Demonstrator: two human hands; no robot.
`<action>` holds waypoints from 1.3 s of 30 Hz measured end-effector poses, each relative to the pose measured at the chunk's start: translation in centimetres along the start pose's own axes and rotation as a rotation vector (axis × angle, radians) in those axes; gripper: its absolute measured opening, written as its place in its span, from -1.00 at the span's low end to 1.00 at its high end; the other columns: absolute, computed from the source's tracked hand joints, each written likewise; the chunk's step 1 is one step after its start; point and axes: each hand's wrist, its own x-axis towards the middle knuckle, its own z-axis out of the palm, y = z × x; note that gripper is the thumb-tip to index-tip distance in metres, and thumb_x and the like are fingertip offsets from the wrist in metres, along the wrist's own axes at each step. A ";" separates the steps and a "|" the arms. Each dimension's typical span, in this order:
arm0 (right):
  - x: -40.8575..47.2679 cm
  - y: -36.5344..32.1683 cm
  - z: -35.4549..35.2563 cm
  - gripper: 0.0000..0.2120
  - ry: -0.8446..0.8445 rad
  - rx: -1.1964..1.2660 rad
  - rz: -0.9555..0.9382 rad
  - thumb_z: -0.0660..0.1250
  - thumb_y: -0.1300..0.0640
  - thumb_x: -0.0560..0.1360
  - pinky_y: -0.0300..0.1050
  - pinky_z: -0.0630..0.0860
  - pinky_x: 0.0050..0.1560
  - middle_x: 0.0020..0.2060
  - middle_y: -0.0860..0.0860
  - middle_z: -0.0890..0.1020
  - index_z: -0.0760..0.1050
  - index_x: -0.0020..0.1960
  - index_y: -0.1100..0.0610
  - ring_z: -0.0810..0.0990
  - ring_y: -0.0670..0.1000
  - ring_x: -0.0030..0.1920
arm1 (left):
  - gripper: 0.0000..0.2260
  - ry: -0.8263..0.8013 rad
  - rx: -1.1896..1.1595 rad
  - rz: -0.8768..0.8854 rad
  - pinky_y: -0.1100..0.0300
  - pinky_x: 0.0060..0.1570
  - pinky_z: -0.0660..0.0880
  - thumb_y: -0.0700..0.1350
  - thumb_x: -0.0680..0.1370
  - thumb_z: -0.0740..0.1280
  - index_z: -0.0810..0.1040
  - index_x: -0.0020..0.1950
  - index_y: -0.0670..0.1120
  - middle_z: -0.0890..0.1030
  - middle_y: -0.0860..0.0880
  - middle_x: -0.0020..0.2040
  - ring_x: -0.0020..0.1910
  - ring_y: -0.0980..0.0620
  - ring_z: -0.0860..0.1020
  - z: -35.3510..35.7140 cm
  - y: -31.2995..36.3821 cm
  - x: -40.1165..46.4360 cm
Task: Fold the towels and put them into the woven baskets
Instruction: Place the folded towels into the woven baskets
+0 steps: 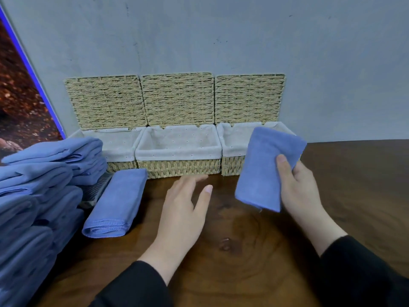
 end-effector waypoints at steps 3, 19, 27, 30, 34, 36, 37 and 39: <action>3.2 1.7 -0.8 -0.67 0.047 -0.152 -0.093 0.08 -0.06 0.70 -0.35 0.33 -0.39 -0.22 0.05 0.58 0.49 -0.03 0.11 0.50 -0.15 -0.32 | -0.67 0.000 0.157 0.137 0.17 0.40 0.22 0.08 0.67 0.20 0.52 0.39 0.04 0.48 0.21 0.31 0.36 0.23 0.34 1.8 -0.5 2.4; 9.5 4.2 0.5 -0.48 -0.055 -0.327 -0.274 -0.03 -0.34 0.59 0.18 0.48 -0.16 -0.31 0.04 0.49 0.37 -0.23 0.06 0.50 0.20 -0.15 | -0.40 -0.126 0.444 0.173 -0.07 0.53 -0.39 0.31 0.64 -0.19 0.08 0.64 0.12 0.12 0.14 0.64 0.62 0.18 -0.13 5.9 -1.7 8.7; 3.8 2.5 -2.4 -0.55 -0.093 -0.325 -0.208 -0.03 -0.38 0.54 -0.08 0.31 -0.28 -0.40 -0.09 0.47 0.37 -0.28 -0.11 0.45 0.06 -0.28 | -0.48 -0.209 0.098 0.247 -0.04 0.60 -0.18 0.22 0.68 -0.16 0.16 0.61 0.12 0.12 0.18 0.62 0.60 0.29 -0.08 5.2 -1.0 8.0; 1.1 1.1 -3.6 -0.52 -0.131 -0.328 -0.201 -0.03 -0.38 0.54 -0.17 0.28 -0.36 -0.47 -0.11 0.42 0.33 -0.32 -0.06 0.38 -0.06 -0.39 | -0.50 -0.313 0.048 0.304 0.09 0.60 -0.10 0.20 0.69 -0.14 0.22 0.58 0.12 0.09 0.17 0.63 0.60 0.29 -0.07 5.2 -0.6 7.0; -2.7 -1.0 -5.3 -0.42 -0.161 -0.280 -0.161 -0.01 -0.28 0.63 -0.23 0.26 -0.46 -0.49 -0.11 0.37 0.32 -0.30 0.16 0.35 -0.11 -0.47 | -0.44 -0.349 -0.013 0.260 0.34 0.53 -0.09 0.25 0.65 -0.12 0.38 0.52 0.09 0.17 0.23 0.59 0.55 0.39 -0.01 4.3 0.7 4.8; -4.4 -1.9 -6.0 -0.44 -0.178 -0.285 -0.139 0.01 -0.24 0.62 -0.24 0.26 -0.47 -0.50 -0.11 0.36 0.31 -0.31 0.19 0.33 -0.12 -0.47 | -0.41 -0.308 -0.030 0.257 0.47 0.47 -0.07 0.28 0.64 -0.10 0.46 0.48 0.05 0.26 0.28 0.52 0.52 0.45 0.05 3.7 1.5 3.5; -5.2 -2.4 -6.4 -0.47 -0.187 -0.286 -0.124 0.02 -0.24 0.58 -0.25 0.25 -0.47 -0.52 -0.11 0.36 0.31 -0.32 0.17 0.32 -0.12 -0.49 | -0.39 -0.285 -0.040 0.260 0.50 0.45 -0.04 0.31 0.63 -0.10 0.50 0.45 0.04 0.29 0.30 0.48 0.50 0.46 0.08 3.4 1.7 2.9; -6.5 -3.6 -6.9 -0.48 -0.220 -0.298 -0.062 0.03 -0.28 0.51 -0.27 0.25 -0.48 -0.55 -0.11 0.36 0.31 -0.35 0.14 0.33 -0.13 -0.51 | -0.38 -0.277 -0.059 0.255 0.53 0.42 -0.01 0.34 0.63 -0.08 0.52 0.43 0.04 0.32 0.33 0.44 0.49 0.47 0.11 2.7 2.2 1.8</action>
